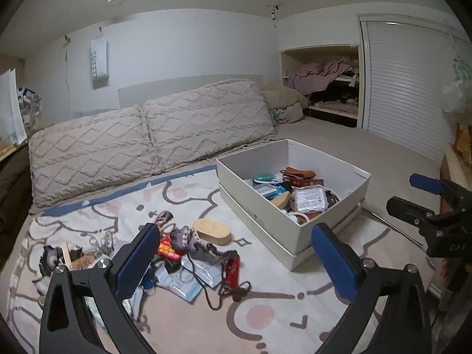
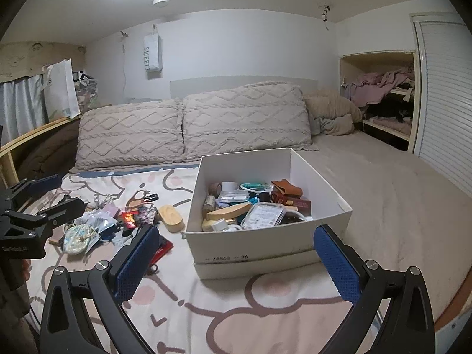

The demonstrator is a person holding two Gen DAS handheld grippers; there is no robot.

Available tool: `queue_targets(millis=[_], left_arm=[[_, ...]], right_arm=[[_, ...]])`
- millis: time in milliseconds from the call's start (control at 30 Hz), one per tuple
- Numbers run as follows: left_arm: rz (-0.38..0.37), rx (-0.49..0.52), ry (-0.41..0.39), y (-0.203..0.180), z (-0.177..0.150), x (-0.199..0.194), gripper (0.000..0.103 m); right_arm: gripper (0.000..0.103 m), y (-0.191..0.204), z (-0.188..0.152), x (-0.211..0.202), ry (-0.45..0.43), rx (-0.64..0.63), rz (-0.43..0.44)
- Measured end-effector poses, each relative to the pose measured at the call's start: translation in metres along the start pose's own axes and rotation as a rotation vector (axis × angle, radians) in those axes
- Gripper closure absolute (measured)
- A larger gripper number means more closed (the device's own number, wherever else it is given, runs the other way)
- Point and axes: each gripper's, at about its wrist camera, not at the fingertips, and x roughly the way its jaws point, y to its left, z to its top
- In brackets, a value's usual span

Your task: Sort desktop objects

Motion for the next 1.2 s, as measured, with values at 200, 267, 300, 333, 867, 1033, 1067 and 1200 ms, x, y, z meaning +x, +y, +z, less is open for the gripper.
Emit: queue_targets(millis=[200, 267, 300, 333, 867, 1033, 1067, 1200], left_arm=[[-0.013, -0.006, 0.024, 0.002, -0.012, -0.008, 0.000], [-0.008, -0.006, 0.024, 0.003, -0.015, -0.012, 0.000], [-0.006, -0.006, 0.026, 0.003, -0.017, -0.013, 0.000], [-0.006, -0.007, 0.028, 0.004, -0.019, -0.014, 0.000], [-0.027, -0.022, 0.030, 0.010, -0.034, -0.022, 0.000], [-0.038, -0.018, 0.034, 0.008, -0.036, -0.025, 0.000], [-0.039, -0.019, 0.034, 0.008, -0.036, -0.025, 0.000], [-0.042, -0.023, 0.033, 0.008, -0.036, -0.027, 0.000]], right_arm=[[0.000, 0.008, -0.011, -0.010, 0.005, -0.015, -0.020], [0.000, 0.010, -0.013, -0.013, 0.004, -0.010, -0.019], [0.000, 0.011, -0.014, -0.014, 0.003, -0.009, -0.018], [0.000, 0.012, -0.015, -0.015, 0.002, -0.009, -0.020], [0.000, 0.026, -0.029, -0.028, 0.006, -0.031, -0.048], [0.000, 0.028, -0.032, -0.030, 0.003, -0.039, -0.055], [0.000, 0.028, -0.032, -0.030, 0.003, -0.040, -0.056], [0.000, 0.029, -0.034, -0.031, 0.006, -0.042, -0.057]])
